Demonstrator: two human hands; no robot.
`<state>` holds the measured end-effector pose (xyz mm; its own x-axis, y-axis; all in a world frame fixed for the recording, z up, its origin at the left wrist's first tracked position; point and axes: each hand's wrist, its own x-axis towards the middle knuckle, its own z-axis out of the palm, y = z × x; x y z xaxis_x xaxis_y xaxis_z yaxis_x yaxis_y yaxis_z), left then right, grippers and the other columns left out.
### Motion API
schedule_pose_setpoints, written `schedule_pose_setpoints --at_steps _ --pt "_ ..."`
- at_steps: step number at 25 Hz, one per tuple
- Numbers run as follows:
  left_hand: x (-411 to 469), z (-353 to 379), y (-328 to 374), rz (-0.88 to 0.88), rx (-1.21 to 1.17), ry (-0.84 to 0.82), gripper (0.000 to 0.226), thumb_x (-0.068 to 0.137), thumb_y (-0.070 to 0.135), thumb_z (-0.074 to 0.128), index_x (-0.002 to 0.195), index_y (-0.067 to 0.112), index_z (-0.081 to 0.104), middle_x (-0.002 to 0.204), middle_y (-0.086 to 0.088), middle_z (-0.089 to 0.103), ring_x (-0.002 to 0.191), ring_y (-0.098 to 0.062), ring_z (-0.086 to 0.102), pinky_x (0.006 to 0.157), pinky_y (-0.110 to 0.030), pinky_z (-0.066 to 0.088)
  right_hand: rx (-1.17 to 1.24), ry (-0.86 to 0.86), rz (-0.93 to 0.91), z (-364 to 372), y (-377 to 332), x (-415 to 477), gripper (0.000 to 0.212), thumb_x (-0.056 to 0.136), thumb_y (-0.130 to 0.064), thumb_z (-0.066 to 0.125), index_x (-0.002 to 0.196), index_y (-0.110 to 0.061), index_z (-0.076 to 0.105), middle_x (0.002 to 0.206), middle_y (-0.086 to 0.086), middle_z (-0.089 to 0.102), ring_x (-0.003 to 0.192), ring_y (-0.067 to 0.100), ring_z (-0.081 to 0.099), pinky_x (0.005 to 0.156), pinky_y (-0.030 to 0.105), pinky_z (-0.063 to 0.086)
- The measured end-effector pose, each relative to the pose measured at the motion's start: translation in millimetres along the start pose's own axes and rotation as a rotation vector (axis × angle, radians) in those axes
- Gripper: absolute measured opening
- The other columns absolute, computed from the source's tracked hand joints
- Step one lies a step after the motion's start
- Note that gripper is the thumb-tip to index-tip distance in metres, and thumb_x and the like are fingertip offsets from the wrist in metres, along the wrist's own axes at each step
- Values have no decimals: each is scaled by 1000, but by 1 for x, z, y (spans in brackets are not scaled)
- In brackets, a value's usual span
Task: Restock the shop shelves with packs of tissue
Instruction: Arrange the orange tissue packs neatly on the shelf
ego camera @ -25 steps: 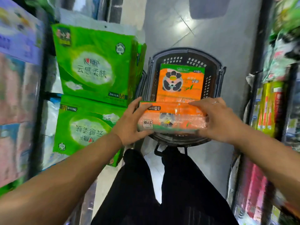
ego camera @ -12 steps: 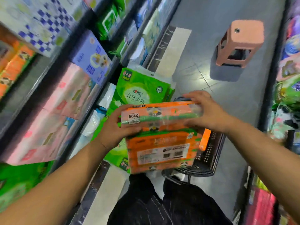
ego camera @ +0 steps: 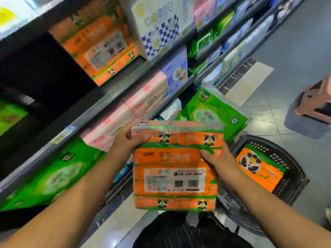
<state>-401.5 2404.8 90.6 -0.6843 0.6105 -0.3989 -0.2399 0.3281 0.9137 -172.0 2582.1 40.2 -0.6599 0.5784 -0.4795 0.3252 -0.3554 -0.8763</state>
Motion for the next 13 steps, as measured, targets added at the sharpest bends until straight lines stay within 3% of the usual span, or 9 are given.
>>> schedule_pose_setpoints --at_steps 2,4,7,10,12,13 --pt "-1 -24 2 -17 -79 125 92 49 38 90 129 23 47 114 -7 68 96 -26 69 76 -41 58 -44 1 -48 30 -20 11 68 75 -30 78 132 -25 43 105 -7 71 90 6 70 77 25 55" --pt "-5 -53 8 -5 -122 213 78 59 32 87 125 30 44 114 -5 66 95 -26 70 80 -48 57 -106 -25 -101 64 -41 22 74 68 -41 84 129 -27 47 108 -5 72 97 13 70 85 35 53" --pt "-11 -94 20 68 -156 238 62 72 31 77 122 42 42 112 -2 67 95 -25 70 81 -53 56 -66 -48 -161 112 -72 34 53 71 -24 80 118 -27 54 99 -7 74 90 13 71 77 31 59" --pt "-24 -123 34 195 -131 213 78 71 30 75 118 69 27 114 5 66 101 -16 69 79 -40 58 -86 0 -264 142 -99 38 70 75 -22 78 133 -34 40 105 -10 70 95 8 68 87 34 54" --pt "-33 -137 37 269 -60 227 73 71 26 74 119 64 35 112 15 67 105 -9 65 79 -29 56 -159 -7 -333 153 -120 38 76 75 -26 81 132 -46 34 111 -19 64 96 -3 64 86 25 49" --pt "-37 -141 39 301 -26 248 65 72 20 73 117 55 43 108 22 66 104 -4 64 77 -24 55 -175 -41 -357 157 -132 39 69 73 -35 82 126 -47 40 110 -20 64 95 -2 64 85 23 49"
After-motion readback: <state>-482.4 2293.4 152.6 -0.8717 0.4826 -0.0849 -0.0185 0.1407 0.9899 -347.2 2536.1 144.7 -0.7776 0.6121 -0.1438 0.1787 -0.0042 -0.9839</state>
